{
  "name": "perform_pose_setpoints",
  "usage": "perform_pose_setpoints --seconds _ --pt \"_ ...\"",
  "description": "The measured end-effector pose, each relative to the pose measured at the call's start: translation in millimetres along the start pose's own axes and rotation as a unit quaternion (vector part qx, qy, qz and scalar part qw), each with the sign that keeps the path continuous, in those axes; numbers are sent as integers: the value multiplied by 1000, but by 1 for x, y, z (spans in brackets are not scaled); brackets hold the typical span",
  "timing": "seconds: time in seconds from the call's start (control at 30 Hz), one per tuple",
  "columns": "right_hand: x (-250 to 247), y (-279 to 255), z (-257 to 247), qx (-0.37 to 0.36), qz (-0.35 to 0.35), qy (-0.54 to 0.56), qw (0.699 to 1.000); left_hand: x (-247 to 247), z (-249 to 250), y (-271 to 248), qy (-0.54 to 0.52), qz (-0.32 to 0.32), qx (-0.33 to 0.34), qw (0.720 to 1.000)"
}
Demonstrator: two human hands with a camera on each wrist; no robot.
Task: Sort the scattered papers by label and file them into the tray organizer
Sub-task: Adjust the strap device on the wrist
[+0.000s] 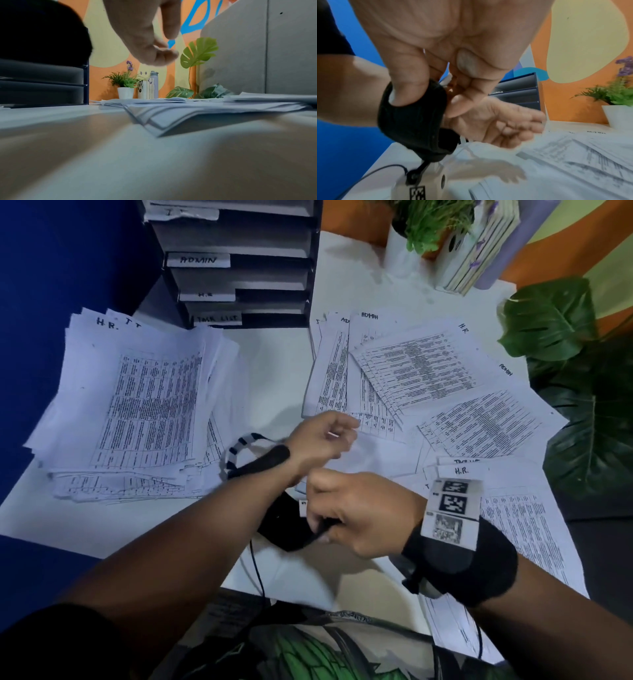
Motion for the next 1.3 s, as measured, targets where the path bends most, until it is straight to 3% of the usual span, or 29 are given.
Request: perform_pose_setpoints --seconds 0.1,0.17,0.23,0.33,0.4,0.5,0.57,0.6,0.7,0.77,0.83,0.9,0.93,1.0,1.1,1.2,1.27,1.3 --pt "7 -4 4 19 -11 -12 1000 -19 20 -7 -118 35 8 992" --pt "9 -6 4 25 -22 -19 999 -48 31 -14 -137 92 30 986" --pt "11 -8 4 37 -36 -24 998 -85 36 -21 -62 184 36 980" --pt "14 -9 3 42 -53 -19 998 -138 25 -33 123 329 27 936" --pt "15 -7 3 44 -62 -22 997 -157 11 -26 223 294 -39 929" --pt "16 -5 3 43 -75 -30 996 -151 -14 -14 282 109 -163 939" --pt "15 -4 6 49 -88 -28 994 -137 -18 -8 295 48 -182 937" --pt "15 -3 7 56 -96 -26 993 -129 -19 -6 269 46 -182 945" --pt "9 -1 10 70 -102 12 992 -110 -24 -8 52 55 -251 965" --pt "1 1 16 90 -59 89 990 -109 -25 -12 83 40 -284 954" --pt "-7 1 21 115 -7 176 978 -118 -19 -14 240 29 -248 938" --pt "-15 4 25 142 58 240 959 -123 -4 -17 439 62 -109 890" --pt "-18 6 27 157 102 275 943 -122 5 -23 466 78 -49 880" --pt "-22 11 29 192 180 362 894 -121 20 -42 417 149 6 897" --pt "-18 23 30 224 230 477 818 -116 24 -64 345 162 -11 924" --pt "-11 35 30 234 230 594 734 -107 22 -73 162 160 -22 973" --pt "-9 41 30 231 227 637 700 -105 20 -75 46 182 -53 981" --pt "-10 43 30 230 228 639 697 -104 21 -76 -10 188 -68 980"
Point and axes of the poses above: each hand's wrist, its own y-axis towards the middle knuckle, its own x-axis out of the palm, z = x × y, the point moved 3 cm from there along y, towards the middle knuckle, and after that the axes turned 2 degrees about x, right-handed, at the moved point
